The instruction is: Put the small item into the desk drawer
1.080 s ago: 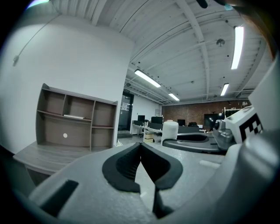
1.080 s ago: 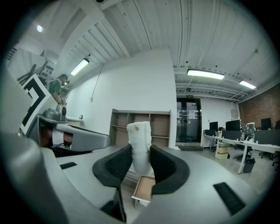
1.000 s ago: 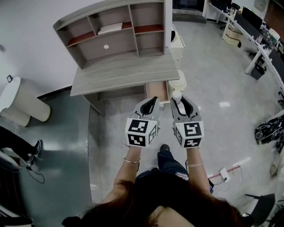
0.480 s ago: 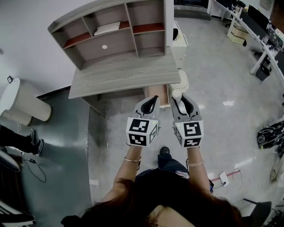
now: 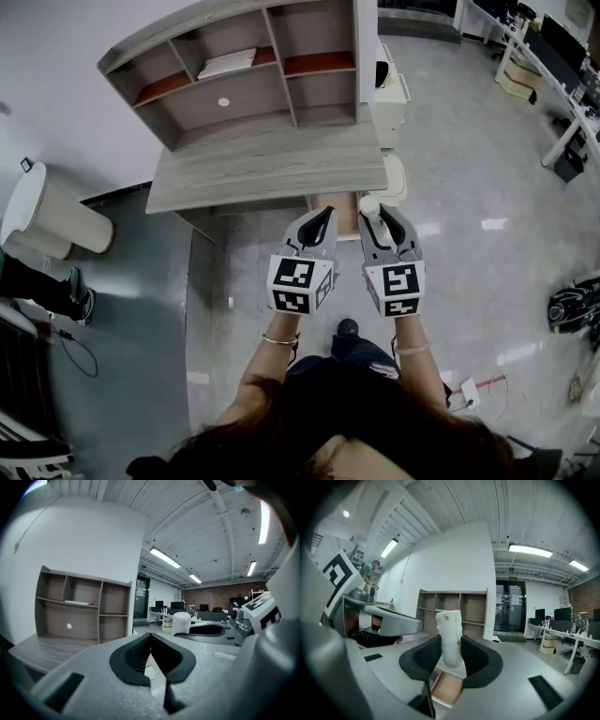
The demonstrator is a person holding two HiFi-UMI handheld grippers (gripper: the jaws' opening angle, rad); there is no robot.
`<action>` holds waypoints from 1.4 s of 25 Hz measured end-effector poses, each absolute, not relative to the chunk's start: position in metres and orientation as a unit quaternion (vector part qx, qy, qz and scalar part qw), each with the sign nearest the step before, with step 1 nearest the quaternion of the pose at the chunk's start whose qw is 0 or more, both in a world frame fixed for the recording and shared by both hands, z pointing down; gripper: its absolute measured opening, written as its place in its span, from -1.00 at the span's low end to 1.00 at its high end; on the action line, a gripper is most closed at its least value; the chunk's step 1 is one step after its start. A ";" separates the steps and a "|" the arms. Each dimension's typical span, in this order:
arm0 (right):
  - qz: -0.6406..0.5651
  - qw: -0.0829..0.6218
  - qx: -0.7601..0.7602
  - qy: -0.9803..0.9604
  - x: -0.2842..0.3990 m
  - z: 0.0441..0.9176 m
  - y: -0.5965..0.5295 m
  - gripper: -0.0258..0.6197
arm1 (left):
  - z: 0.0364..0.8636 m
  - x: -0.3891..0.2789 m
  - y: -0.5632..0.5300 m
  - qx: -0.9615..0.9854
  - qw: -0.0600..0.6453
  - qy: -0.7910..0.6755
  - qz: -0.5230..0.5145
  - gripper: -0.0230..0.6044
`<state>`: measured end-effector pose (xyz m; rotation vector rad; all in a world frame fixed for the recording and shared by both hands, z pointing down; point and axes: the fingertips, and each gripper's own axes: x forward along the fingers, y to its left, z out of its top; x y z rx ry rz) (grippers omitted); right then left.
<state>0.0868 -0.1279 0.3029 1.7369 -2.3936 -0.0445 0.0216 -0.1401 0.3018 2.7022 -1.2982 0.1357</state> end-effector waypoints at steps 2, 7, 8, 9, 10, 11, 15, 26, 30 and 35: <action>-0.012 0.098 0.576 -0.811 0.087 0.308 -0.137 -0.54 | 0.303 0.022 -0.148 0.894 0.070 -0.440 0.043 -0.87; -0.008 0.107 0.565 -0.818 0.089 0.318 -0.155 -0.54 | 0.312 0.020 -0.159 0.886 0.075 -0.456 0.046 -0.88; -0.006 0.110 0.564 -0.819 0.089 0.320 -0.159 -0.54 | 0.314 0.018 -0.160 0.884 0.077 -0.458 0.047 -0.88; -0.006 0.113 0.563 -0.819 0.088 0.323 -0.162 -0.54 | 0.316 0.016 -0.161 0.883 0.080 -0.460 0.048 -0.87; -0.007 0.116 0.562 -0.819 0.087 0.325 -0.164 -0.54 | 0.318 0.015 -0.162 0.882 0.081 -0.462 0.049 -0.88; -0.011 0.119 0.562 -0.818 0.086 0.327 -0.167 -0.54 | 0.319 0.013 -0.163 0.882 0.081 -0.462 0.050 -0.87; -0.022 0.125 0.560 -0.819 0.077 0.333 -0.177 -0.54 | 0.327 0.006 -0.169 0.881 0.080 -0.463 0.054 -0.88; -0.015 0.162 0.562 -0.811 0.060 0.366 -0.217 -0.54 | 0.354 -0.010 -0.212 0.891 0.074 -0.441 0.074 -0.88; -0.015 0.179 0.561 -0.808 0.055 0.384 -0.233 -0.54 | 0.371 -0.014 -0.232 0.896 0.072 -0.432 0.079 -0.88; -0.015 0.207 0.562 -0.801 0.055 0.411 -0.250 -0.54 | 0.395 -0.015 -0.250 0.898 0.079 -0.424 0.085 -0.88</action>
